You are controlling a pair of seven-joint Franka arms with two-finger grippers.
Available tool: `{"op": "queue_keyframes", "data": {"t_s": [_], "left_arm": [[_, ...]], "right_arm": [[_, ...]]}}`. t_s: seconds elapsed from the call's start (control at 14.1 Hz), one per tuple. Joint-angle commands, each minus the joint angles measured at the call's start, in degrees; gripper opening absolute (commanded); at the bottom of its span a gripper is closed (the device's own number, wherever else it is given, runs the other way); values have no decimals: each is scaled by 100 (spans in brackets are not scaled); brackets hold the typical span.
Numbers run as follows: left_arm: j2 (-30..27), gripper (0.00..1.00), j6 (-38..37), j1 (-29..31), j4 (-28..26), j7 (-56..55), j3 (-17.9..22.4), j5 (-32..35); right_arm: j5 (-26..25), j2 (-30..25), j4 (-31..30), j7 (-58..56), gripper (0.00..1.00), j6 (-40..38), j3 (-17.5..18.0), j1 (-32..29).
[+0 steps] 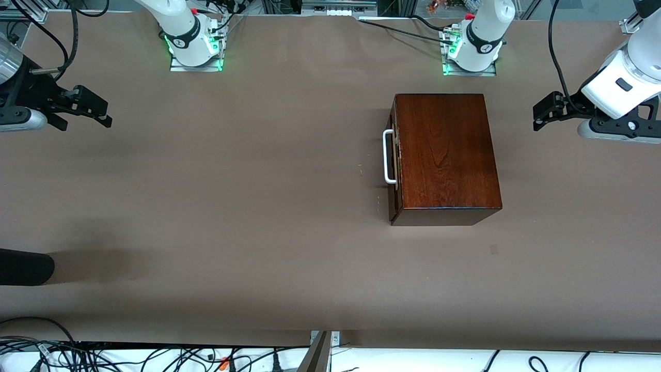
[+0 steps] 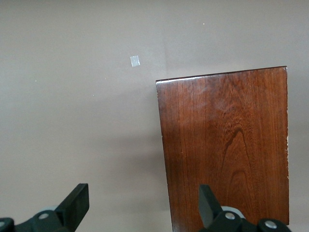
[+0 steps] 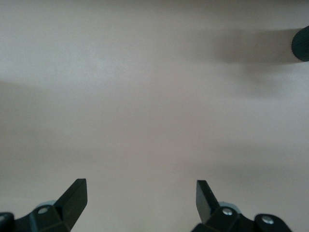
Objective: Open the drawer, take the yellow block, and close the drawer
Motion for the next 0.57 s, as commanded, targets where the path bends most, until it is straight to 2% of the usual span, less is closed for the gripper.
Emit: {"op": "queue_keyframes", "data": {"t_s": [0.0, 0.5], "left_arm": [[-34, 100, 60, 31, 35, 68, -33, -5], [97, 100, 78, -21, 70, -37, -33, -111]], "right_arm": [[2, 20, 118, 78, 100, -49, 58, -7], [2, 20, 118, 78, 100, -40, 50, -7]]}}
